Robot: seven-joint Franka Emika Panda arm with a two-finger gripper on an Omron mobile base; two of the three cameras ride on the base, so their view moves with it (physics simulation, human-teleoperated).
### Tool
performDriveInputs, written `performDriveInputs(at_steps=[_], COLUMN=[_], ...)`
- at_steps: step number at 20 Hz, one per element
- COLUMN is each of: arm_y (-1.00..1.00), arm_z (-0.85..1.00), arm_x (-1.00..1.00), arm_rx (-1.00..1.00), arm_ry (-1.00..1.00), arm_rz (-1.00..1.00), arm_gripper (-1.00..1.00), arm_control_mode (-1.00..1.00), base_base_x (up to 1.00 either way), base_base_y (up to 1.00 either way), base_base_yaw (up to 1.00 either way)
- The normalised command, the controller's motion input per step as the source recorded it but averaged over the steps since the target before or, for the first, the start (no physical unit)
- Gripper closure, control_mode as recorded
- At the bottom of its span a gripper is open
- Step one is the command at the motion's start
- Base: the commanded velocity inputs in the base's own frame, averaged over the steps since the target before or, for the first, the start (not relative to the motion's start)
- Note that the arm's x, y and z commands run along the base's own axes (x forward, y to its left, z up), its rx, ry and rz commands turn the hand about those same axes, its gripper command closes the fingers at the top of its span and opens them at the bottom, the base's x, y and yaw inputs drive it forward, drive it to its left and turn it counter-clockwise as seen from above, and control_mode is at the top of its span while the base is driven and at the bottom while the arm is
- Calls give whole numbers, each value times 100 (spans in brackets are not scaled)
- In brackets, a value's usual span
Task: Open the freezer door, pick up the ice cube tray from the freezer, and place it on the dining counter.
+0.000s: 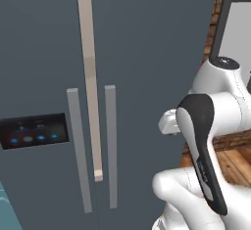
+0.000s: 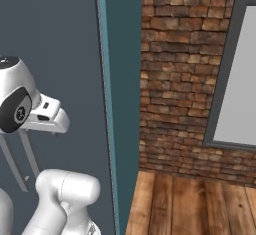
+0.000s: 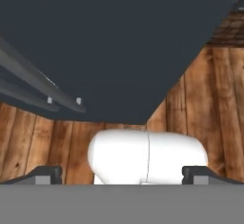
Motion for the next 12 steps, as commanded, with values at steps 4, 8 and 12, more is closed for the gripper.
performDriveInputs(at_steps=[4, 8, 12], arm_y=[84, 80, 90], arm_z=[-2, -5, -12], arm_x=[-5, 8, 10], arm_rx=[0, 0, 0], arm_ry=[-17, -22, -22], arm_rz=[0, 0, 0], arm_gripper=[-100, -100, -100], arm_control_mode=[-100, -100, -100], base_base_x=[0, 0, 0], base_base_y=[0, 0, 0], base_base_yaw=[0, 0, 0])
